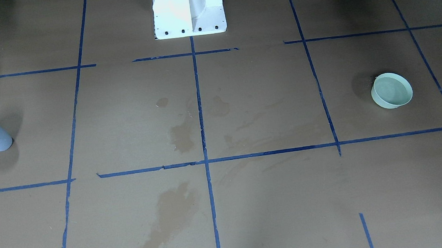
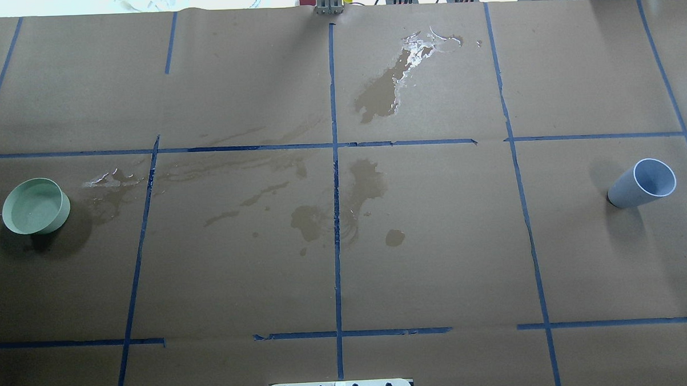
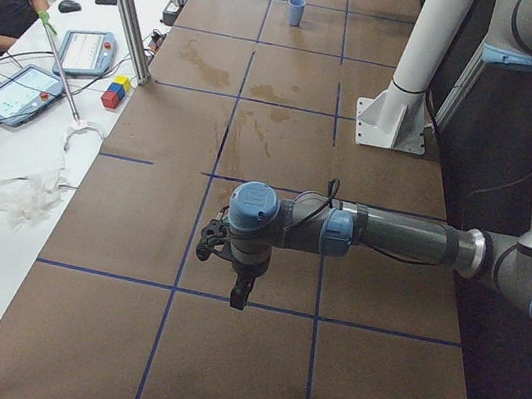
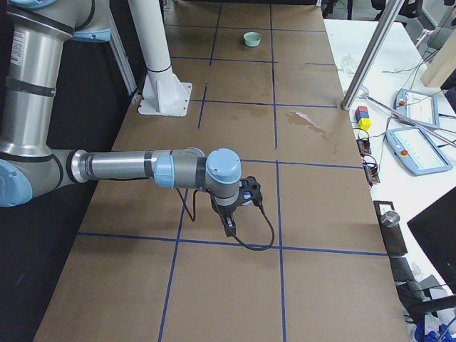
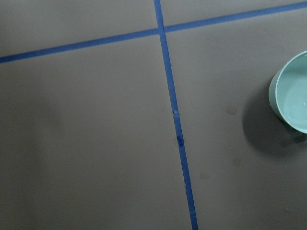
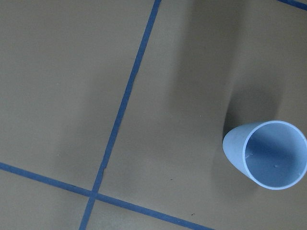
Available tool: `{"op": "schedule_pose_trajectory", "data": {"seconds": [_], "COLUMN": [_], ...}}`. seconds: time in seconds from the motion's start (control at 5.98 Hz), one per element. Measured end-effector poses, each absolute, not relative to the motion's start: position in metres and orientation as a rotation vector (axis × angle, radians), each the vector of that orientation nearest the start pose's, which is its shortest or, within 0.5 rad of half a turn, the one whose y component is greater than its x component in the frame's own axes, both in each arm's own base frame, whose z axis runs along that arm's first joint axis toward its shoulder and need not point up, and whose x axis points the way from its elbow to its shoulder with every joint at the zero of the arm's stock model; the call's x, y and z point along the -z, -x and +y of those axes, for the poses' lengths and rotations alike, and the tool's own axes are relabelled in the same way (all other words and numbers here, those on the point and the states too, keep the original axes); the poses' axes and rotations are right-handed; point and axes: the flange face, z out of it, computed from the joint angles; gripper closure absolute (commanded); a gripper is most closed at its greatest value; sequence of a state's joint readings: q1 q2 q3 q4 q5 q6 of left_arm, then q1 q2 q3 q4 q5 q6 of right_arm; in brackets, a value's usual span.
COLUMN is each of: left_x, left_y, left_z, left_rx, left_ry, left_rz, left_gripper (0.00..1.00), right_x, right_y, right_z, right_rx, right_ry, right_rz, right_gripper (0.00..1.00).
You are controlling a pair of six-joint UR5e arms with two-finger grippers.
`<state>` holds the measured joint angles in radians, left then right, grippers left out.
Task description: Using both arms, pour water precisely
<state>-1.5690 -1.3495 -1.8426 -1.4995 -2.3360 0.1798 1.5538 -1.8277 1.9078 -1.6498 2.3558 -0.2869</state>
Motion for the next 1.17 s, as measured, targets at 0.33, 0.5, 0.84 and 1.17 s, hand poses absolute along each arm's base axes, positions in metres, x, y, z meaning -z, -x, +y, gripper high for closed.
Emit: {"op": "schedule_pose_trajectory", "data": {"seconds": [0.33,0.5,0.84,1.17], "left_x": [-0.629,-0.628,-0.633,-0.639], "left_y": [0.061,0.060,0.060,0.059], "left_z": [-0.391,-0.391,-0.390,-0.388], "left_rx": [-0.164,-0.170,-0.169,-0.165], "left_ry": [-0.051,-0.058,-0.047,-0.030], "left_rz": [0.786,0.794,0.792,0.793], "left_gripper": [0.00,0.00,0.00,0.00], "right_x": [-0.614,-0.615,-0.615,-0.614], "right_y": [-0.051,-0.051,-0.051,-0.051], "right_z": [-0.384,-0.383,-0.383,-0.384], "right_rx": [0.273,0.275,0.278,0.280], "right_ry": [-0.087,-0.085,-0.087,-0.090], "right_rz": [-0.781,-0.776,-0.770,-0.769], "right_gripper": [0.00,0.00,0.00,0.00]}}
